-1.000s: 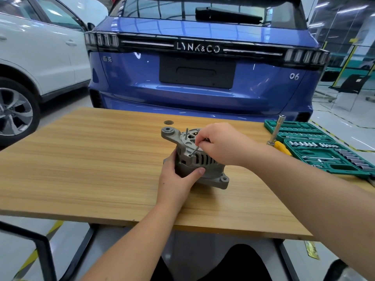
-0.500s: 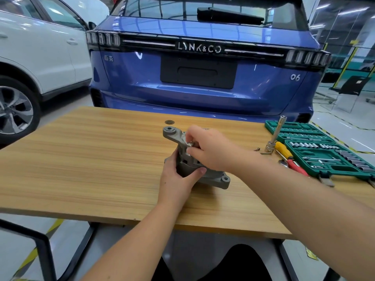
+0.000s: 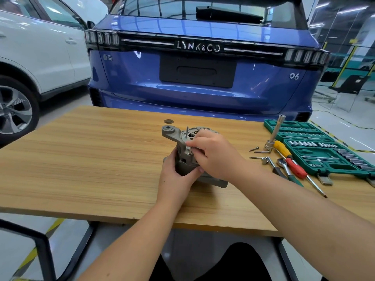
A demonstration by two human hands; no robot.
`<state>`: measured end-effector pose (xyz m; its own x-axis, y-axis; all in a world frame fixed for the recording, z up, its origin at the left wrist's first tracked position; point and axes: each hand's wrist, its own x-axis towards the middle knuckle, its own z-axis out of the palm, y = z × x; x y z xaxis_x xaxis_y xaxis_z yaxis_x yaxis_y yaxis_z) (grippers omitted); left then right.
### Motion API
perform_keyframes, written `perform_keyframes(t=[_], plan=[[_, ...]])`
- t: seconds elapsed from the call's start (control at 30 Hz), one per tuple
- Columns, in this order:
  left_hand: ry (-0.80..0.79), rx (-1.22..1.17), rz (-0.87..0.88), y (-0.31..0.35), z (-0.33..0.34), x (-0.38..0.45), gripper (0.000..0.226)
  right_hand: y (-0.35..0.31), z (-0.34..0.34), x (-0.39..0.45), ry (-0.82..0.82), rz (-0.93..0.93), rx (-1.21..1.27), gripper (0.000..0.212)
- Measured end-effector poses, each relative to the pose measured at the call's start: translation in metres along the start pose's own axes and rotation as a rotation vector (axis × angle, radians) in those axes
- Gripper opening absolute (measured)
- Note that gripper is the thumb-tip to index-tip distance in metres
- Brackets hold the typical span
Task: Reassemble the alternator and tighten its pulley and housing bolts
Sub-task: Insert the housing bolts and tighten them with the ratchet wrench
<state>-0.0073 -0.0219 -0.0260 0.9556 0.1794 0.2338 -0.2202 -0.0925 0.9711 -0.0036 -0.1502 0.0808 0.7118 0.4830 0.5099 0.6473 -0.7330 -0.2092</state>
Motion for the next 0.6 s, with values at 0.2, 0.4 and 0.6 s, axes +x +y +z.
perform_keyframes(t=[0.2,0.4,0.6], plan=[[0.002,0.008,0.012,0.000,0.000,0.000,0.073,-0.004,-0.003,0.001,-0.039,-0.006,-0.054,0.026],[0.006,0.023,0.018,0.001,0.000,-0.001,0.073,-0.007,-0.002,0.005,-0.064,0.033,-0.158,0.027],[0.007,0.029,0.018,0.002,0.000,-0.001,0.086,-0.008,0.007,0.007,-0.013,0.103,-0.175,0.027]])
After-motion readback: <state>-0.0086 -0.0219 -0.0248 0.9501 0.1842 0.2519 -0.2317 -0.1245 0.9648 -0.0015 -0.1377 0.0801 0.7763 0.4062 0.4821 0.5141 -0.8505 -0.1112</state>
